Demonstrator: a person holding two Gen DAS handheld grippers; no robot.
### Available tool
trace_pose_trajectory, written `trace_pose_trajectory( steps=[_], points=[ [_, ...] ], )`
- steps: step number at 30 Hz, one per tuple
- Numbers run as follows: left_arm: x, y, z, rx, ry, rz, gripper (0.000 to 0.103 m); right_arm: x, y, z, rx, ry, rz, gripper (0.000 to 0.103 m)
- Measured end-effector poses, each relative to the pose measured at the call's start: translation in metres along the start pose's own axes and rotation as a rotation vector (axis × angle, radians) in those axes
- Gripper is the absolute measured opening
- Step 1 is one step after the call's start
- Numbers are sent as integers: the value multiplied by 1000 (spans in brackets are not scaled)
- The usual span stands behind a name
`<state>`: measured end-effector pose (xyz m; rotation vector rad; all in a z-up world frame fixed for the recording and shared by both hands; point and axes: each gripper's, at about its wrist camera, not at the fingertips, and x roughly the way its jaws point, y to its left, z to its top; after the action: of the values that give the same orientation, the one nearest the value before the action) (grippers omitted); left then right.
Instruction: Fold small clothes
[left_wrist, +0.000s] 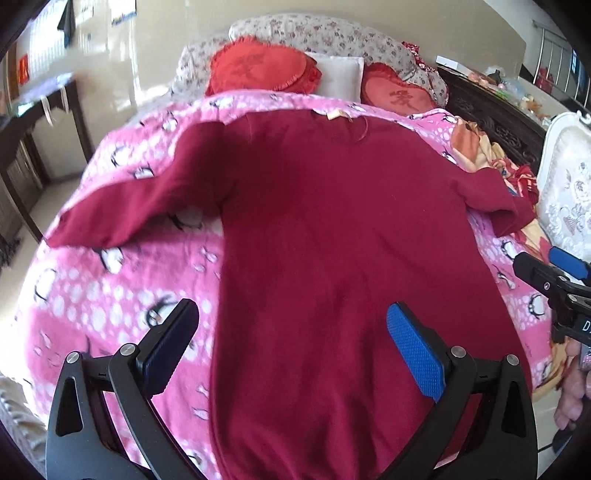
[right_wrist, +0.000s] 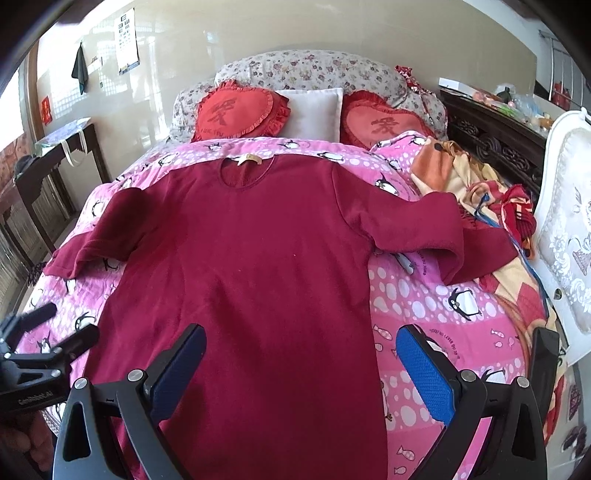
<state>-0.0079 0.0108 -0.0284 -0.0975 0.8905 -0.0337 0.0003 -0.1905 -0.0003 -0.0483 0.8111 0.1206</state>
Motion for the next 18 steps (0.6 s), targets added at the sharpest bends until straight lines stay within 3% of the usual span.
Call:
trace_pose_trajectory(
  steps=[3, 15, 18],
  points=[
    [4, 2, -1, -36, 30, -16, 102, -1, 1, -2, 4, 6, -17, 102],
    [-8, 24, 13, -105, -43, 34, 102, 9, -10, 3, 79, 52, -7, 102],
    [-9, 29, 15, -104, -22, 4, 102, 8, -5, 6, 56, 45, -22, 102]
  ],
)
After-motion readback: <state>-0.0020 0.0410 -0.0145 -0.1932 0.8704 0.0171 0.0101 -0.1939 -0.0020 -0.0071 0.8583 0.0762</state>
